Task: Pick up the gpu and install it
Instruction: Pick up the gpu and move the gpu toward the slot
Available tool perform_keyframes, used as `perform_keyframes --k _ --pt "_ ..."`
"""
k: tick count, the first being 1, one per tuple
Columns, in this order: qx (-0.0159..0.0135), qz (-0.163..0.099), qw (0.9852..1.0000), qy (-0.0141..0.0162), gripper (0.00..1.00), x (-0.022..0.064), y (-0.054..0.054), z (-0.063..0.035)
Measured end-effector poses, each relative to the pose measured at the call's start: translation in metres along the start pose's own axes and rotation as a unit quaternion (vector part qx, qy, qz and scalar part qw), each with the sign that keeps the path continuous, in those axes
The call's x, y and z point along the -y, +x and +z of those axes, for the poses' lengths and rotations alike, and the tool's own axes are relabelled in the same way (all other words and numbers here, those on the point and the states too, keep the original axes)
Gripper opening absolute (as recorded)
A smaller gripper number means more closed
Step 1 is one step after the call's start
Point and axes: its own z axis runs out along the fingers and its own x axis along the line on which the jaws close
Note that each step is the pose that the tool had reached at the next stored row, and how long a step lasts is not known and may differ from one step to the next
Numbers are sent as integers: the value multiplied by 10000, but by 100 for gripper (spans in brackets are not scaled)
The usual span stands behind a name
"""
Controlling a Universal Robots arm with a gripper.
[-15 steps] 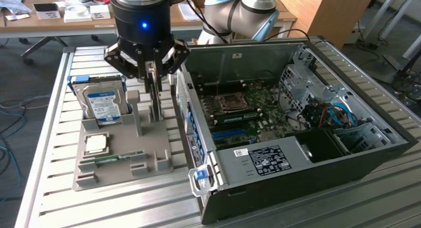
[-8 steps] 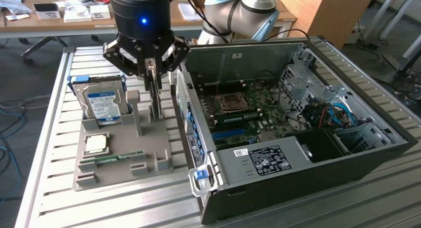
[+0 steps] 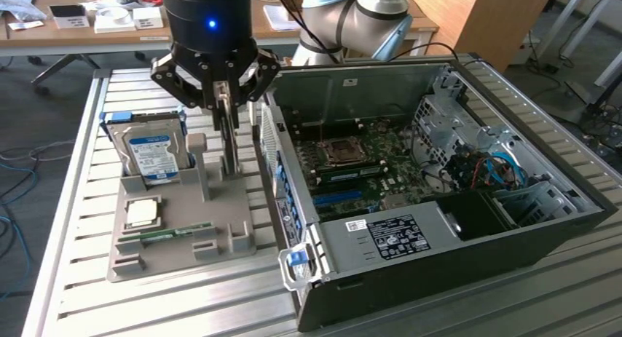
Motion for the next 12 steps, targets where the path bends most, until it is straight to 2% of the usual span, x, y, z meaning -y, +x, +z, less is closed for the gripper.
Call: perform_keyframes --k 12 --pt "0 0 10000 0 27 -6 -2 -64"
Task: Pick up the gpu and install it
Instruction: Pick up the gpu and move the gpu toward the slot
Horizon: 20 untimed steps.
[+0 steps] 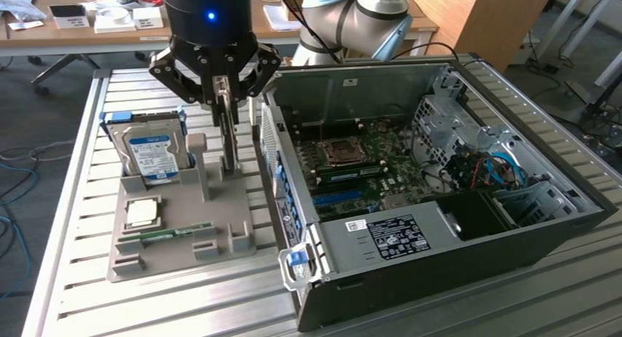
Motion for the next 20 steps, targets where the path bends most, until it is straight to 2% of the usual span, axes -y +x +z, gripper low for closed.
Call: perform_keyframes --k 7,20 --pt "0 0 10000 0 27 -2 0 -17" --pt "1 0 10000 -1 27 -12 -5 -127"
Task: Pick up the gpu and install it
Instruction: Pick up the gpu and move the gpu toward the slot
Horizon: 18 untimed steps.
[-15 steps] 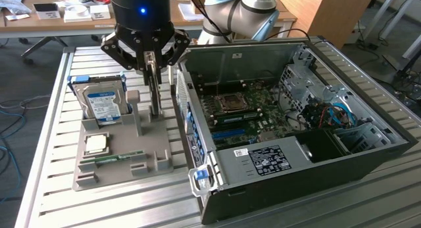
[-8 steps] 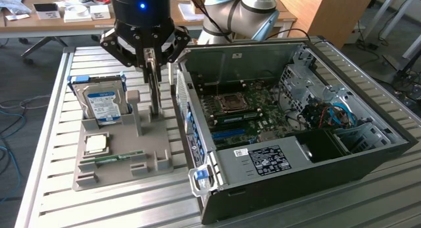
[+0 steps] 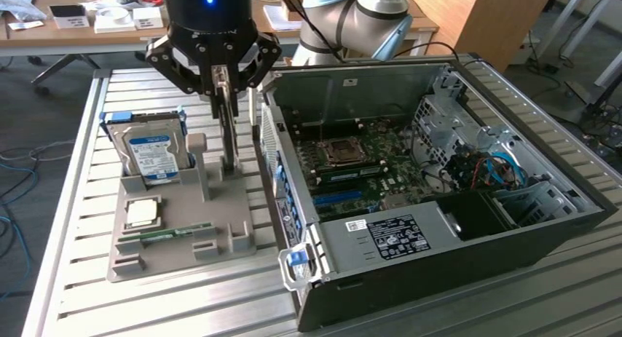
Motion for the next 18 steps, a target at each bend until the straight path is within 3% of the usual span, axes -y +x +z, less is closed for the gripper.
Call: perform_keyframes --k 18 --pt "-1 0 10000 -8 27 -2 -36 -15"
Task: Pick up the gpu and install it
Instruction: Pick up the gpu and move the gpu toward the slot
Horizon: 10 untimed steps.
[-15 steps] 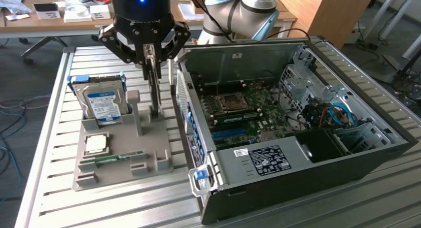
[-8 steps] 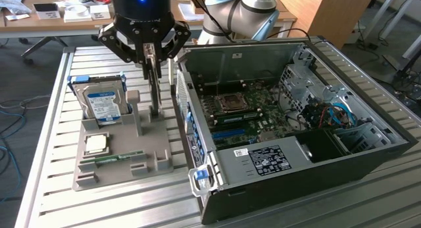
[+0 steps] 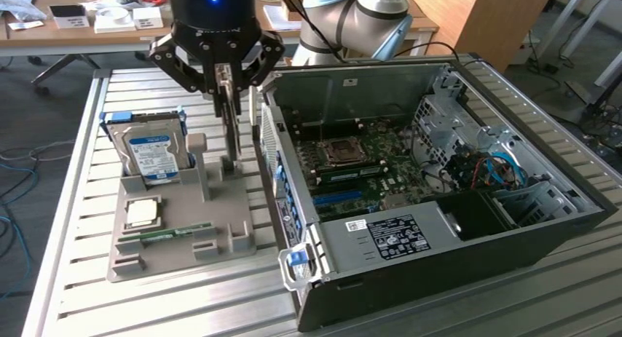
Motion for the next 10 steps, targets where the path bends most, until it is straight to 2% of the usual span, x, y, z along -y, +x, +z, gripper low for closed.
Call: perform_keyframes --k 10 --pt "0 1 10000 -23 27 -2 -81 3"
